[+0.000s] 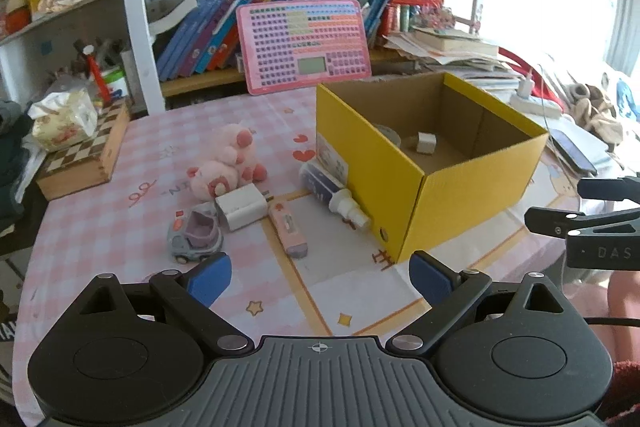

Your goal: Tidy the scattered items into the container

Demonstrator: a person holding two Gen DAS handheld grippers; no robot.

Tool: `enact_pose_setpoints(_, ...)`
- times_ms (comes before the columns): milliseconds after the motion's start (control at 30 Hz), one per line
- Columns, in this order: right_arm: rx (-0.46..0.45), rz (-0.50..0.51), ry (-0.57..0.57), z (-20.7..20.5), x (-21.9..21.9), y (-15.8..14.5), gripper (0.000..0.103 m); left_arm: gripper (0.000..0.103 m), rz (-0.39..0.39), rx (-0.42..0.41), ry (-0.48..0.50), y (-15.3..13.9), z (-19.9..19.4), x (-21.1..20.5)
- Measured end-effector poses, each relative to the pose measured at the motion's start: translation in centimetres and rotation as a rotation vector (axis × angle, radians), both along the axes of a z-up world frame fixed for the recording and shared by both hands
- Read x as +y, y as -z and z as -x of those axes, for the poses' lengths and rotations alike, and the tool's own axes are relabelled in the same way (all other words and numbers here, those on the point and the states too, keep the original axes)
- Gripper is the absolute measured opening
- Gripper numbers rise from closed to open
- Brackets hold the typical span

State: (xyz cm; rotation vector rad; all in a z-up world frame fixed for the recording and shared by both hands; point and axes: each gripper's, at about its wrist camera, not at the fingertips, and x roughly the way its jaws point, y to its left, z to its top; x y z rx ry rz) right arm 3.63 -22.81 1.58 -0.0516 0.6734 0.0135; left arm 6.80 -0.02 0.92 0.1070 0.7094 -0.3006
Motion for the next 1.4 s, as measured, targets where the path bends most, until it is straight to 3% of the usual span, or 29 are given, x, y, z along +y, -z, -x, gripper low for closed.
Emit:
enact_pose_setpoints(667, 0.067, -0.006, 0.070, 1.8, 6.6, 1.7, 0.083, 0.098, -0.025, 0.065, 0.134, 1.6, 0.0, 4.6)
enact_pose_setpoints(1000, 0.060, 0.003, -0.051, 0.8, 10.7, 1.6, 0.081, 0.098, -0.036, 0.065, 0.086, 1.6, -0.4, 7.8)
enact_pose_setpoints(1400, 0.048, 0.033, -0.167, -1.5, 14.3, 1.4, 0.067, 0.098, -0.020, 0.063, -0.004, 1.8, -1.7, 11.0)
